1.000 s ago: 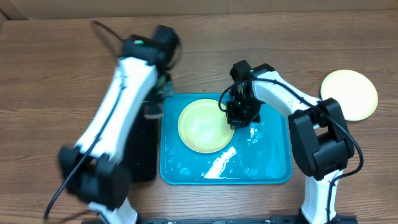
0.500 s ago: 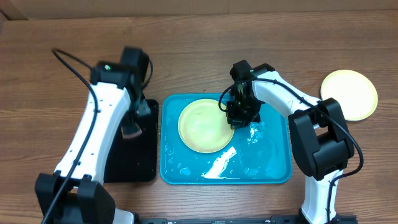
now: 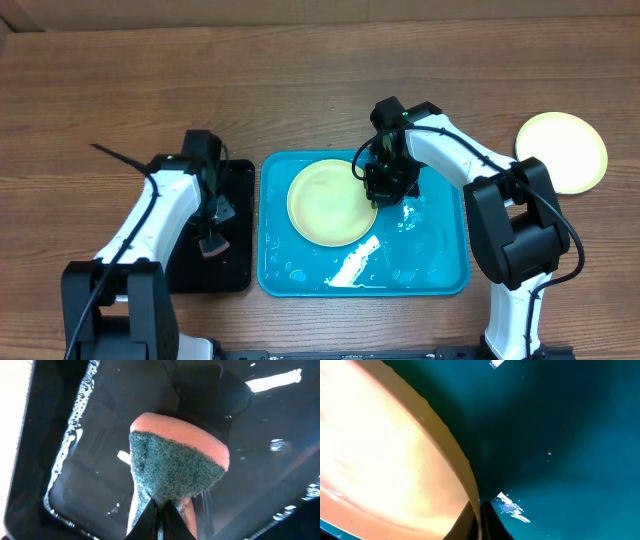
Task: Clean dirty plates on tray and stack at the side
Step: 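Carry the sponge back and drop it on the black tray with the left gripper, then lift the yellow plate off the blue tray with the right gripper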
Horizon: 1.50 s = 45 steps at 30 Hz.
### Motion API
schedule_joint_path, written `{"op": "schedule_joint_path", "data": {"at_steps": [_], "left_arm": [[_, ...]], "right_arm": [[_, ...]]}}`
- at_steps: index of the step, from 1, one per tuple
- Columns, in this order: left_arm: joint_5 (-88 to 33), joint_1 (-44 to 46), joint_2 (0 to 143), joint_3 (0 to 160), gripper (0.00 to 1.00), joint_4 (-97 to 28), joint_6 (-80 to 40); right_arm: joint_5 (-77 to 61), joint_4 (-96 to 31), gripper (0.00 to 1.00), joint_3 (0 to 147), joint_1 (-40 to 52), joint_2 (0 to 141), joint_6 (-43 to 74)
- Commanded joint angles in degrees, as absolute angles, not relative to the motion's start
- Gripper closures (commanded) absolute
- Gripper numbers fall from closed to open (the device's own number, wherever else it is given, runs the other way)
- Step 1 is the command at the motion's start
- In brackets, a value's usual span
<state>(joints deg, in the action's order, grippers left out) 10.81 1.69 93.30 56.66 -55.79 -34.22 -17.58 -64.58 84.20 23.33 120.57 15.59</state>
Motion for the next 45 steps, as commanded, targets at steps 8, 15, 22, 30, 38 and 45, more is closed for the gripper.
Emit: {"op": "schedule_joint_path", "data": {"at_steps": [8, 15, 22, 30, 38, 45], "left_arm": [[8.7, 1.1, 91.5, 55.7, 0.33, -53.9, -30.3], [8.7, 1.1, 91.5, 56.4, 0.10, -54.0, -28.4], [8.7, 1.1, 91.4, 60.8, 0.00, -57.2, -28.2], [7.5, 1.2, 91.4, 66.8, 0.00, -60.6, -27.4], [6.1, 1.3, 91.4, 70.9, 0.01, -63.0, -26.8], [5.2, 1.3, 91.4, 70.9, 0.00, -63.0, -26.7]], "right_arm": [[-15.3, -64.9, 0.96, 84.0, 23.1, 120.7, 15.0], [-15.3, -62.2, 0.96, 84.0, 23.1, 120.7, 15.0], [-16.1, -58.7, 0.59, 83.9, 23.2, 120.7, 15.0], [-15.6, -56.6, 0.96, 83.9, 23.2, 120.7, 15.0], [-11.1, -57.7, 0.96, 84.1, 23.2, 117.6, 13.1], [-8.7, -60.8, 0.96, 84.1, 23.2, 108.3, 13.1]]}}
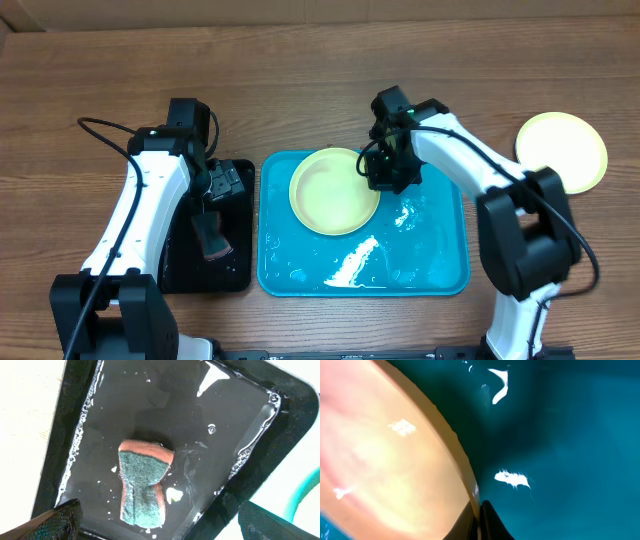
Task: Clean dirty plates on tray and stack at the side
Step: 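Lift the yellow plate off the blue tray with the right gripper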
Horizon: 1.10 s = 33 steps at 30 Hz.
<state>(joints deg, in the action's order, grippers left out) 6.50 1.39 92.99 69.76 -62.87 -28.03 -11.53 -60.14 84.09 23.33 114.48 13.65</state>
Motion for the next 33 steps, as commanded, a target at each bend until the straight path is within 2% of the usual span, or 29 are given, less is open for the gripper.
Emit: {"op": "schedule_joint_path", "data": {"at_steps": [1, 7, 14, 22, 28, 33], "left_arm": [[4.7, 1.3, 91.4, 70.9, 0.00, -62.9, -26.8], [4.2, 1.3, 91.4, 70.9, 0.00, -62.8, -26.7], [2.9, 1.3, 91.4, 70.9, 0.01, -62.8, -26.3], [2.9, 1.3, 91.4, 70.9, 0.00, -62.8, -25.7], [3.0, 1.3, 91.4, 70.9, 0.00, -63.7, -25.7], [3.0, 1.3, 91.4, 70.9, 0.00, -63.8, -25.7]], "right_arm": [[-7.6, -61.9, 0.96, 84.1, 23.2, 107.0, 13.1], [1.6, -67.9, 0.96, 84.1, 23.2, 102.5, 13.0], [8.0, -68.3, 0.96, 84.1, 23.2, 100.4, 13.7], [-15.5, -61.8, 0.96, 84.1, 23.2, 100.3, 11.2], [-16.7, -57.8, 0.96, 84.1, 22.3, 100.3, 21.5], [-23.5, -58.9, 0.96, 84.1, 21.1, 100.3, 28.7]]}}
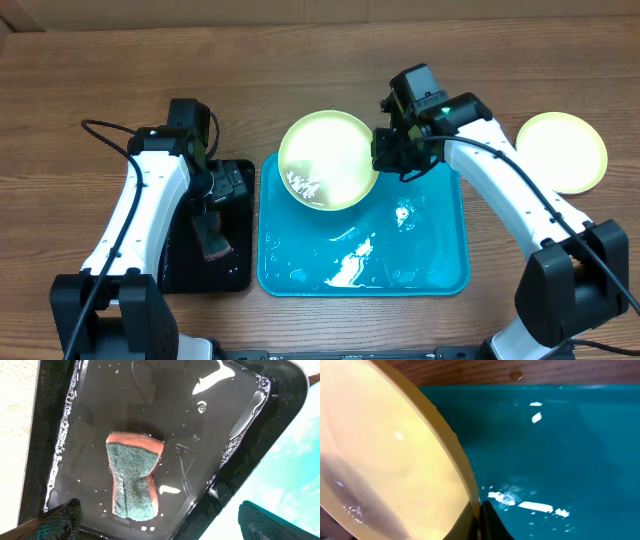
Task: Clean dirty plates on tray and stack at the side
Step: 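Lift the yellow plate off the blue tray with the right gripper, then carry the yellow plate right toward the plate stack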
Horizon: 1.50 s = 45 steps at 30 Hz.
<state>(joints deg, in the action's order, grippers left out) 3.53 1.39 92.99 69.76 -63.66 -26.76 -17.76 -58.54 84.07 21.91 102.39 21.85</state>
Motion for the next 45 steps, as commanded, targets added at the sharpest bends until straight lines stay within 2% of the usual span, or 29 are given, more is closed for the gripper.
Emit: {"op": "schedule_joint_path", "data": {"at_steps": [1, 5, 9, 14, 25, 31, 37, 41, 45], "left_arm": [[3.0, 1.3, 91.4, 70.9, 0.01, -63.8, -25.7], [3.0, 1.3, 91.4, 70.9, 0.00, -63.8, -25.7], [3.0, 1.3, 91.4, 70.9, 0.00, -63.8, -25.7], [3.0, 1.3, 91.4, 70.9, 0.01, -63.9, -25.7], [3.0, 1.3, 91.4, 70.9, 0.00, -63.9, -25.2], [3.1, 1.3, 91.4, 70.9, 0.00, -63.3, -25.3], [3.1, 1.3, 91.4, 70.9, 0.00, -62.9, -25.2], [3.2, 1.3, 91.4, 70.9, 0.00, -62.9, -25.3], [3.2, 1.3, 91.4, 70.9, 0.00, -62.9, -25.2]], "right_arm": [[-24.8, -59.7, 0.96, 84.1, 20.9, 100.3, 30.9], [-29.6, -62.8, 0.96, 84.1, 20.8, 100.3, 34.3], [-38.0, -65.4, 0.96, 84.1, 20.8, 100.3, 32.6], [-41.2, -69.5, 0.96, 84.1, 20.8, 100.3, 30.7], [-13.2, -83.2, 0.96, 84.1, 20.8, 100.3, 32.3], [3.5, -82.3, 0.96, 84.1, 20.8, 100.3, 36.9], [8.2, -75.8, 0.96, 84.2, 21.2, 99.9, 35.6], [12.1, -76.1, 0.96, 85.2, 22.2, 98.6, 35.4], [13.5, -75.9, 0.96, 86.8, 23.8, 95.7, 30.1]]}}
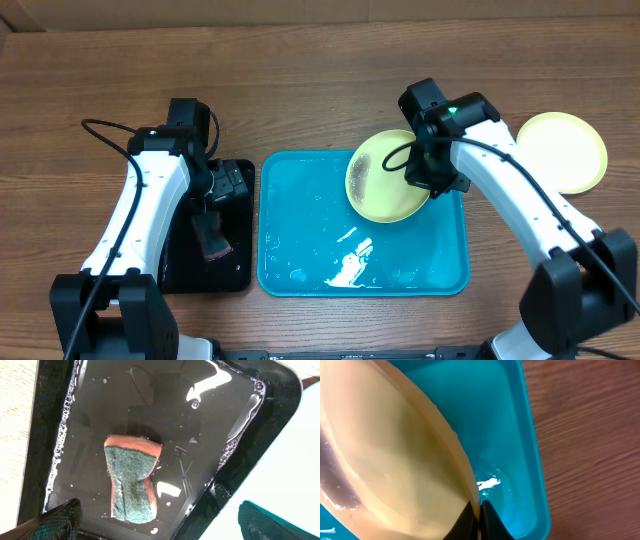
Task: Clean dirty plates on tray and stack at the side
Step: 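Carry the yellow plate right toward the plate stack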
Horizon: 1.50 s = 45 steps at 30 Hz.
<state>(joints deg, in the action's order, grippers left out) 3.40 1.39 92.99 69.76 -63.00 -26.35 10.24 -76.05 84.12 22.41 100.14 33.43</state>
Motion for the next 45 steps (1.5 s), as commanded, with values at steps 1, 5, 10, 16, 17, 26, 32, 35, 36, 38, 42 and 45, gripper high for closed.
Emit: {"op": "schedule_joint_path", "data": {"at_steps": [1, 5, 10, 16, 17, 26, 32, 35, 36, 38, 42, 45], "left_arm": [[3.2, 1.3, 91.4, 70.9, 0.00, -62.8, -25.2], [3.2, 1.3, 91.4, 70.9, 0.00, -62.5, -25.3], [3.2, 1.3, 91.4, 70.9, 0.00, -62.3, -25.3], [3.6, 1.3, 91.4, 70.9, 0.00, -62.1, -25.2], [4.1, 1.3, 91.4, 70.9, 0.00, -62.1, -25.0], [5.9, 1.1, 91.4, 70.9, 0.01, -61.5, -24.6], [5.9, 1.1, 91.4, 70.9, 0.00, -61.5, -24.6], [5.9, 1.1, 91.4, 70.9, 0.00, -61.5, -24.6], [5.9, 1.1, 91.4, 70.9, 0.01, -61.5, -24.6], [5.9, 1.1, 91.4, 70.9, 0.00, -61.5, -24.6], [5.9, 1.1, 91.4, 70.9, 0.01, -61.5, -24.6], [5.9, 1.1, 91.4, 70.9, 0.00, -61.5, -24.6]], "right_arm": [[13.6, -76.2, 0.96, 87.3, 24.3, 94.9, 29.5], [14.9, -76.8, 0.96, 88.4, 26.9, 91.9, 27.5], [22.3, -78.8, 0.96, 88.6, 30.7, 91.2, 25.8], [23.7, -78.8, 0.96, 88.6, 34.1, 91.2, 22.0], [23.3, -78.8, 0.96, 88.6, 34.5, 91.2, 22.0], [29.8, -78.0, 0.96, 88.6, 35.3, 91.2, 22.0], [42.3, -74.1, 0.96, 88.6, 36.1, 91.2, 15.2], [46.1, -72.2, 0.96, 88.6, 37.5, 91.2, 9.1], [47.2, -72.0, 0.96, 88.6, 38.1, 91.2, 7.8], [50.5, -72.1, 0.96, 88.6, 39.6, 91.2, 5.4], [57.8, -72.3, 0.96, 88.6, 42.2, 91.2, -0.6], [63.4, -72.2, 0.96, 88.6, 44.1, 91.2, -3.8]]}}
